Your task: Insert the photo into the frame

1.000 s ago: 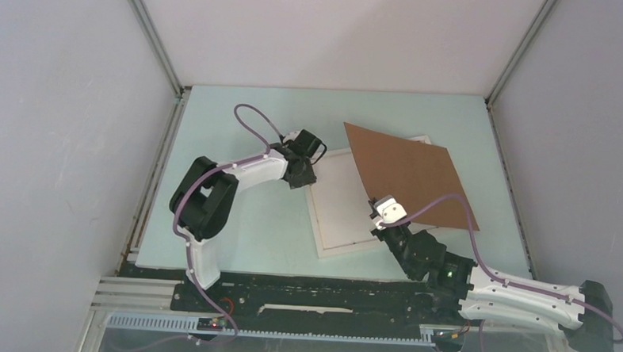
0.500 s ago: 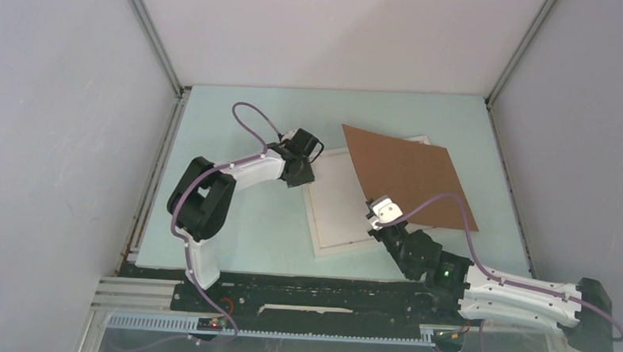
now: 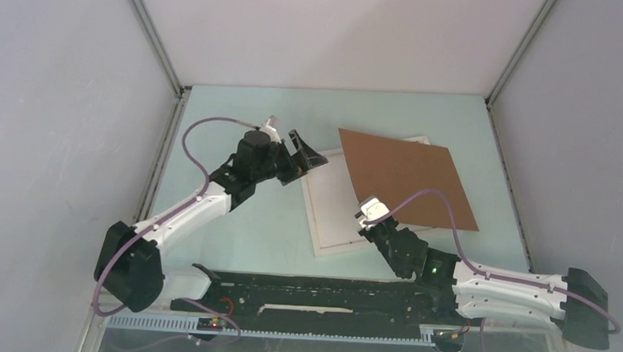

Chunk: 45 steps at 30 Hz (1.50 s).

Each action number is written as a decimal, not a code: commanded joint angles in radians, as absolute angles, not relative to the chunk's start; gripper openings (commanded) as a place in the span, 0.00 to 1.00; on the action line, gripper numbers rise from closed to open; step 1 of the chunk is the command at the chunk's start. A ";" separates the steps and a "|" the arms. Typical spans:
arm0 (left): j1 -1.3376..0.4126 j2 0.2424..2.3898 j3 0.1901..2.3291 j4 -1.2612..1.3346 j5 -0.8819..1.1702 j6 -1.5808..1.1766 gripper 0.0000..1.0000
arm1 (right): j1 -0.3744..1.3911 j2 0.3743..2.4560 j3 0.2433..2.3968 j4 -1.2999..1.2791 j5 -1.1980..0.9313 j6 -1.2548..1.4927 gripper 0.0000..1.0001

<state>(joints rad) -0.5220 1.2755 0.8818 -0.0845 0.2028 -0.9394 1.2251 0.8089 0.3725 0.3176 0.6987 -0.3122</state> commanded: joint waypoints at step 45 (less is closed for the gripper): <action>-0.568 1.573 0.727 -0.045 0.031 -0.977 0.59 | 1.259 0.985 0.502 0.078 0.273 -0.244 0.00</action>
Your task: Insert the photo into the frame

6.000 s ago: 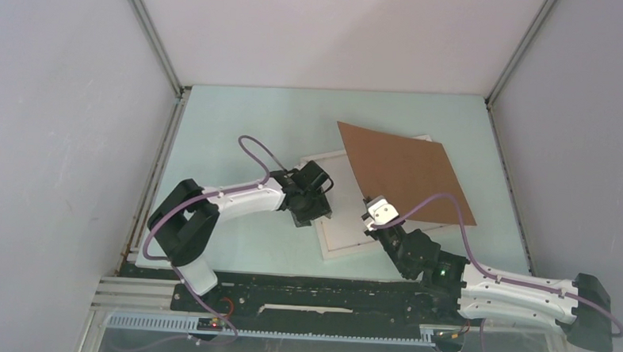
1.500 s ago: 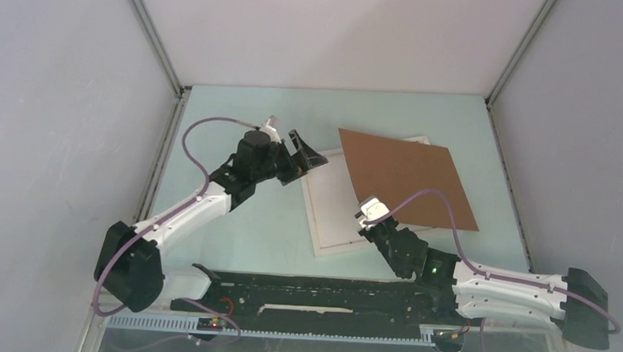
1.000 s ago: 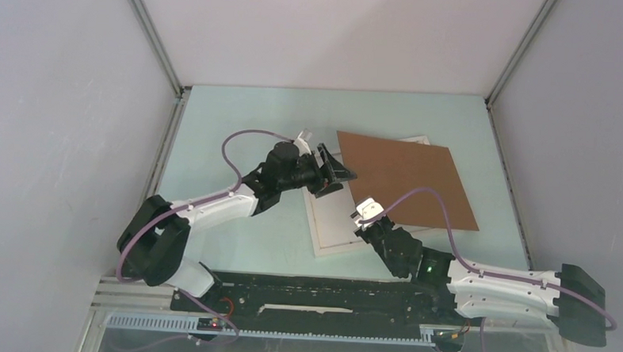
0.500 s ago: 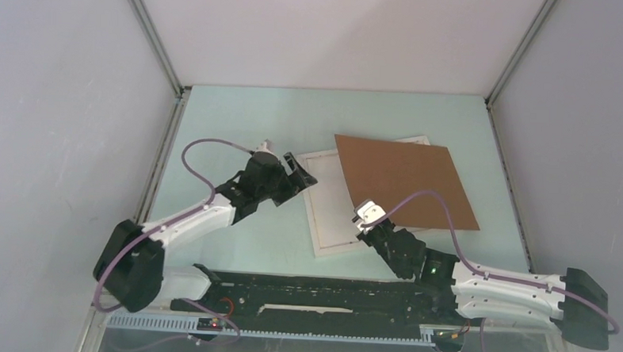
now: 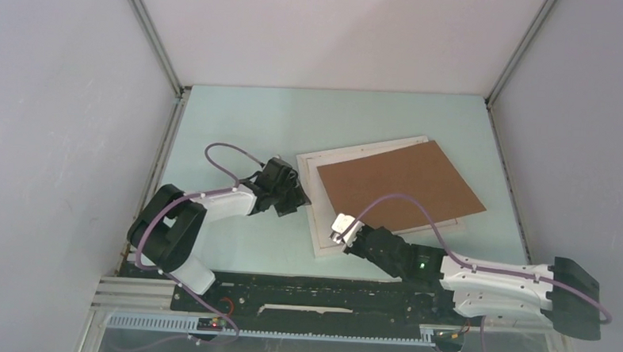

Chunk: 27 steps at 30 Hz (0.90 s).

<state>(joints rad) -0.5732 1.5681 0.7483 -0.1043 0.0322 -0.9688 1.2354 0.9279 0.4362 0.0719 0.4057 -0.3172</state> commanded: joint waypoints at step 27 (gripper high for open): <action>-0.511 1.602 0.574 0.103 0.119 -0.995 0.37 | 1.269 1.392 0.600 0.347 0.211 -0.363 0.00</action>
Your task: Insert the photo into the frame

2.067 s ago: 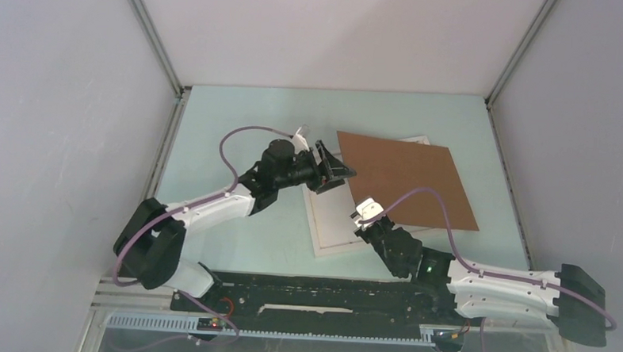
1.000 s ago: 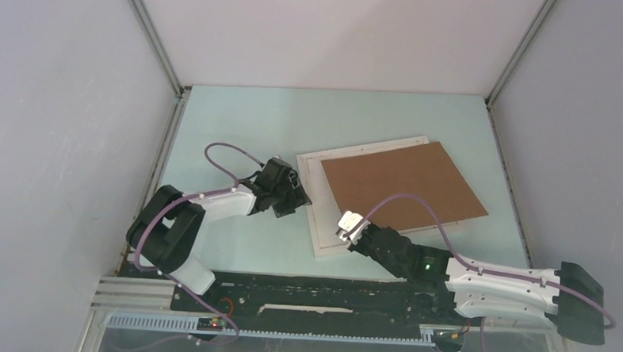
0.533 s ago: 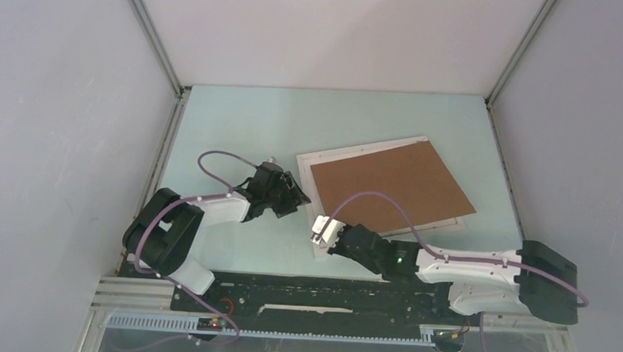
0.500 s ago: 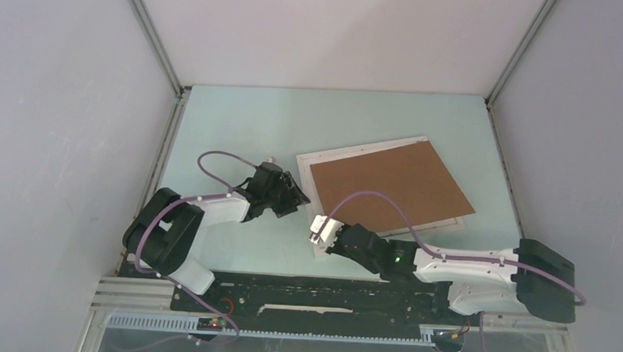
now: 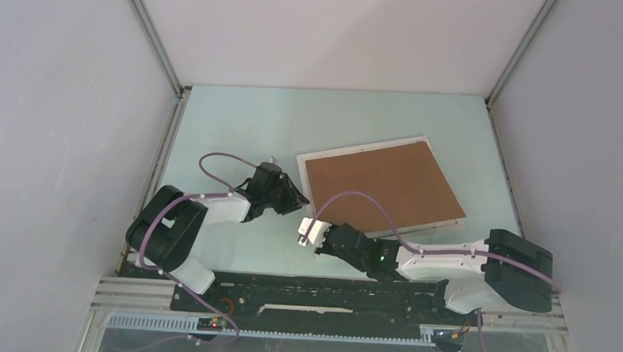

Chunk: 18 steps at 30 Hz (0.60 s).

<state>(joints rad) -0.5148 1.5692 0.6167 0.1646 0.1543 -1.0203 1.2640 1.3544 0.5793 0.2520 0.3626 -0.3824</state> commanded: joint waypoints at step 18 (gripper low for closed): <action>-0.491 1.571 0.576 0.048 0.091 -0.954 0.31 | 1.167 1.463 0.511 0.500 0.081 -0.434 0.00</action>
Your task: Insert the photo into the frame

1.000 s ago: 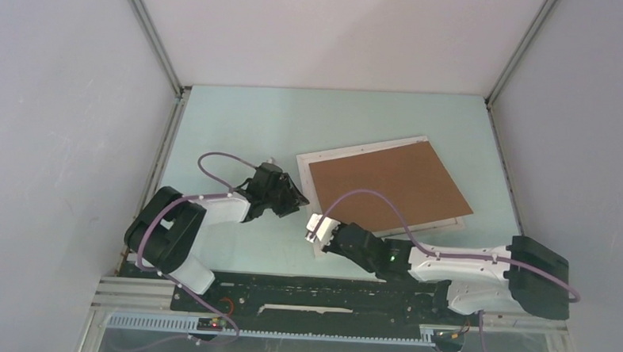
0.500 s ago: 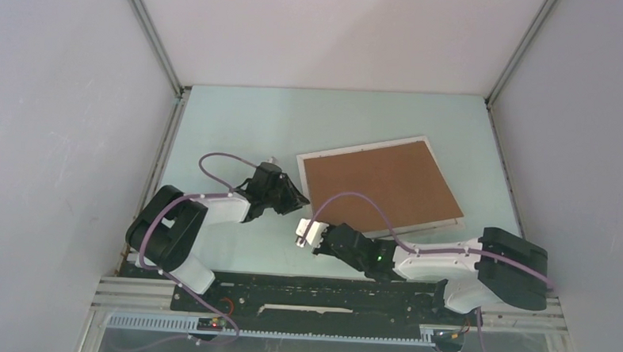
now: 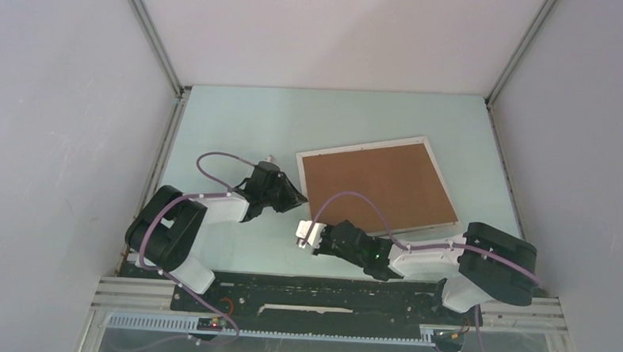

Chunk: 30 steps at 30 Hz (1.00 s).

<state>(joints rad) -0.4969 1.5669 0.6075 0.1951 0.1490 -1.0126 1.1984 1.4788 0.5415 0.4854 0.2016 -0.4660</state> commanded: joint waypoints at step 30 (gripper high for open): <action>-0.483 1.567 0.585 0.024 0.077 -0.943 0.26 | 1.068 1.498 0.430 0.537 0.056 -0.411 0.14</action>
<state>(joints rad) -0.4938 1.5631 0.6094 0.1921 0.1440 -1.0100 1.1114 1.4673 0.4561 0.5903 0.0498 -0.4641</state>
